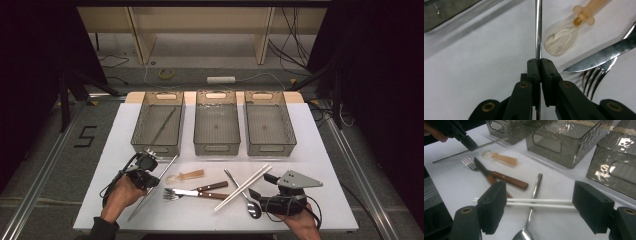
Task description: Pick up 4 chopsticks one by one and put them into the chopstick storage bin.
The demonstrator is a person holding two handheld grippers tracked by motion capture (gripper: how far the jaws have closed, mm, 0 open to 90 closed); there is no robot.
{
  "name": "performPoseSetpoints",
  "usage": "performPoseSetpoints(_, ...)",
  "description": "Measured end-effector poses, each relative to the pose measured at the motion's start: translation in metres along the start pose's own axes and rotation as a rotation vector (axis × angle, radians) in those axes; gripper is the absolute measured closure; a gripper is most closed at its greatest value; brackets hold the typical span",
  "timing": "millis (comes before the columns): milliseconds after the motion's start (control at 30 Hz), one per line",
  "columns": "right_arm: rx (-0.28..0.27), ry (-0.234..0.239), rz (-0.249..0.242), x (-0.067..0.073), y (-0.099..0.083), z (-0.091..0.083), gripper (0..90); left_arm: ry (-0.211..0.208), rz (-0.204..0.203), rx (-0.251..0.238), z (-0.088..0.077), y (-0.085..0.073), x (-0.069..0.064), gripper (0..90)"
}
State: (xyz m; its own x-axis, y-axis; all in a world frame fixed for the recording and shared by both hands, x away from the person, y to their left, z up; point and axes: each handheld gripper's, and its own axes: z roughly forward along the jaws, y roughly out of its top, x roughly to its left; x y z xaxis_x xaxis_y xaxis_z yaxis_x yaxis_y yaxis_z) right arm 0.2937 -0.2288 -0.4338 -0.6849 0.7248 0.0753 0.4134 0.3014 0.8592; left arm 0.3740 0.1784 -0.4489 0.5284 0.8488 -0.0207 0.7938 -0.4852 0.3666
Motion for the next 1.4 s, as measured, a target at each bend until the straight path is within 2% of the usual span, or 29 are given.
performPoseSetpoints(167,-0.001,0.001,0.000,-0.001,0.000,0.000,28.7,0.000,0.002,-0.024,-0.009,-0.001,0.003,85.3)
performPoseSetpoints(200,-0.002,0.001,0.000,-0.001,0.000,0.000,28.7,-0.007,0.011,-0.014,-0.011,0.000,0.003,85.3)
performPoseSetpoints(233,-0.002,0.001,0.000,-0.001,0.000,0.000,28.7,-0.008,0.003,-0.036,-0.013,-0.001,0.003,85.4)
performPoseSetpoints(467,0.001,0.001,0.001,0.000,0.000,0.000,28.7,-0.020,0.002,-0.054,-0.019,0.000,0.007,85.4)
performPoseSetpoints(767,-0.002,0.000,0.007,-0.001,0.000,0.000,28.8,-0.017,-0.021,-0.138,-0.044,0.009,0.016,85.4)
performPoseSetpoints(900,-0.003,-0.001,0.008,-0.002,0.000,0.000,28.8,-0.021,-0.038,-0.166,-0.053,0.020,0.025,85.4)
performPoseSetpoints(1000,-0.002,0.000,0.009,-0.002,0.000,0.000,28.8,-0.011,-0.040,-0.168,-0.059,0.033,0.032,85.3)
performPoseSetpoints(1400,-0.007,-0.002,0.012,-0.003,0.000,-0.001,28.8,0.050,-0.048,-0.204,-0.078,0.084,0.058,85.3)
